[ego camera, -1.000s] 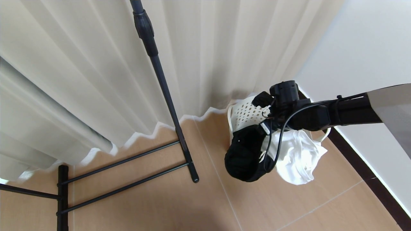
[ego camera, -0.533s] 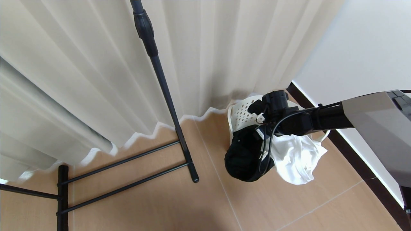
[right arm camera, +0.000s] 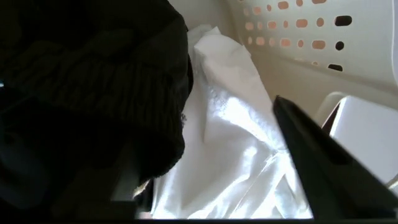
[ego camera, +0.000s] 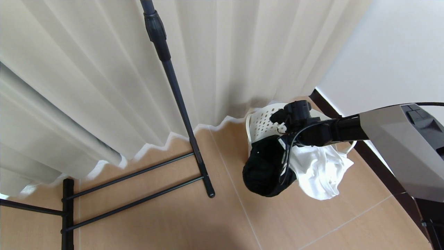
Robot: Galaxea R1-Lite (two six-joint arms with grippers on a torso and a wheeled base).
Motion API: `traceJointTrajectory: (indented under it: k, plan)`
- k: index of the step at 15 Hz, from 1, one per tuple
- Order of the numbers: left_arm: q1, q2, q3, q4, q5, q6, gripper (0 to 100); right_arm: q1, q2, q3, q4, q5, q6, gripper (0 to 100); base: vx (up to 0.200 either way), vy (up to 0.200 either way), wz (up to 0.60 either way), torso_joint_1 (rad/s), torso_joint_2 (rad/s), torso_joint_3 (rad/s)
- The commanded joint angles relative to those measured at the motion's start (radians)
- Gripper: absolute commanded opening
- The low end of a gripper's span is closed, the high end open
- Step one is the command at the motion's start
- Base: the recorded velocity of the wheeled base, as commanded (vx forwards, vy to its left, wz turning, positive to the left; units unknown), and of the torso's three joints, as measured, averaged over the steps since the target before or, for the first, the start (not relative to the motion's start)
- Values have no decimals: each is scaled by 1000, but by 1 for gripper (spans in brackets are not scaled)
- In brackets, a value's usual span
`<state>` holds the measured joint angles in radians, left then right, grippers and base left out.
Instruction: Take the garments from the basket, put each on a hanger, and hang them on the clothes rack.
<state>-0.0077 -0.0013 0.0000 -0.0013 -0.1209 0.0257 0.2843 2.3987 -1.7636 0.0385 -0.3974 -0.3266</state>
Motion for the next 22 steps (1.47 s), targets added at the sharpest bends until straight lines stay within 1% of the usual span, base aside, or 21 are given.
traceJointTrajectory:
  k: [1,2,3,4,5,6,7,8,9,10,11,12,13,14,15,17,19,20,21,22]
  plan:
    - [0,1,0,0,0,0,100,0,10,-10,-2,2,3,0,0,0,0,0,0,0]
    - [0,1,0,0,0,0,100,0,8,-8,-5,2,8,0,0,0,0,0,0,0]
    - [0,1,0,0,0,0,100,4,3,-8,-8,2,29,0,0,0,0,0,0,0]
    - [0,1,0,0,1,-1,100,13,-7,1,-11,0,67,0,0,0,0,0,0,0]
    - [0,1,0,0,3,-1,100,42,-66,30,-8,-1,130,0,0,0,0,0,0,0]
    - [0,1,0,0,1,-3,100,56,-98,49,-5,-1,155,0,0,0,0,0,0,0]
    - [0,1,0,0,3,-4,100,85,-207,130,-11,-1,202,0,0,0,0,0,0,0]
    - [0,1,0,0,3,-4,100,102,-273,177,-12,0,222,0,0,0,0,0,0,0]
    - [0,1,0,0,3,-6,100,144,-438,294,-12,-1,281,0,0,0,0,0,0,0]
    - [0,1,0,0,3,-6,100,158,-489,329,-12,-1,297,0,0,0,0,0,0,0]
    - [0,1,0,0,3,-4,100,205,-664,440,-12,5,336,0,0,0,0,0,0,0]
    - [0,1,0,0,3,-4,100,231,-768,497,-17,8,342,0,0,0,0,0,0,0]
    - [0,1,0,0,3,-4,100,233,-776,501,-19,8,342,0,0,0,0,0,0,0]
    - [0,1,0,0,3,-3,100,296,-940,595,-55,14,339,0,0,0,0,0,0,0]
    - [0,1,0,0,3,-3,100,355,-1033,642,-71,12,336,0,0,0,0,0,0,0]
    - [0,1,0,0,3,-1,100,418,-1138,687,-71,12,334,0,0,0,0,0,0,0]
    - [0,1,0,0,3,-1,100,421,-1181,721,-74,15,343,0,0,0,0,0,0,0]
    - [0,1,0,0,1,-1,100,421,-1193,765,-97,17,373,0,0,0,0,0,0,0]
    - [0,1,0,1,1,-1,100,421,-1195,816,-143,23,408,0,0,0,0,0,0,0]
    - [0,1,0,1,1,-1,100,421,-1187,836,-192,43,409,0,0,0,0,0,0,0]
